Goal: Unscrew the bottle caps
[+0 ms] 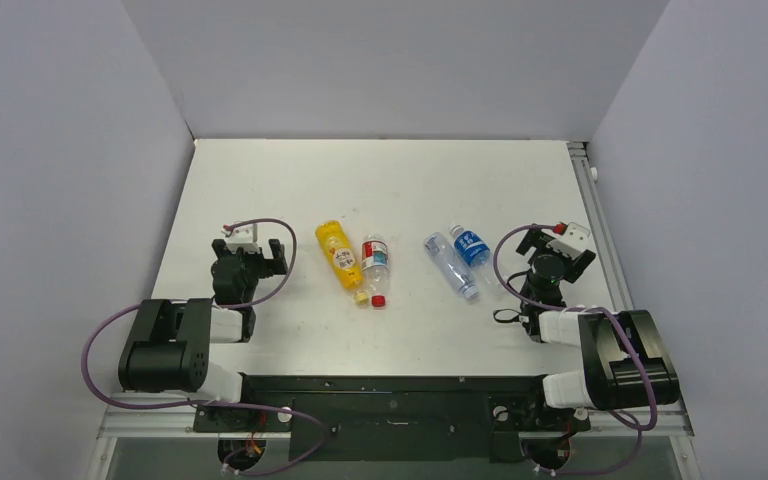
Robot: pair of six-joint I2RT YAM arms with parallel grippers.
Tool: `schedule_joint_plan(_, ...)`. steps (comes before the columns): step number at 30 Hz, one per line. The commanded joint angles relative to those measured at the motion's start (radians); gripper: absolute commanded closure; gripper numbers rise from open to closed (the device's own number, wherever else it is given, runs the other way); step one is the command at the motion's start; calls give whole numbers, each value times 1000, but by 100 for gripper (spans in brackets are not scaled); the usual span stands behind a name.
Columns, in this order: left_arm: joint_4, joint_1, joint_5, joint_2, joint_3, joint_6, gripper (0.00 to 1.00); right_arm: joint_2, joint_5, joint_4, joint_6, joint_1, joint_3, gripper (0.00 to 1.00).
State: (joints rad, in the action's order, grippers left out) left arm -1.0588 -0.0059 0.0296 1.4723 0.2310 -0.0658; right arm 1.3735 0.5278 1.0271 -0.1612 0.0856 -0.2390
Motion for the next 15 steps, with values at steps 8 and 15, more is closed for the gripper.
schedule_joint_plan(8, -62, 41, 112, -26, 17, 17, 3, -37, 45, 21, -12, 3, -11, 12)
schedule_joint_plan(15, 752, 91, 393, -4, 485, 179, 3, -167, 15, -571, -114, -8, -268, 12)
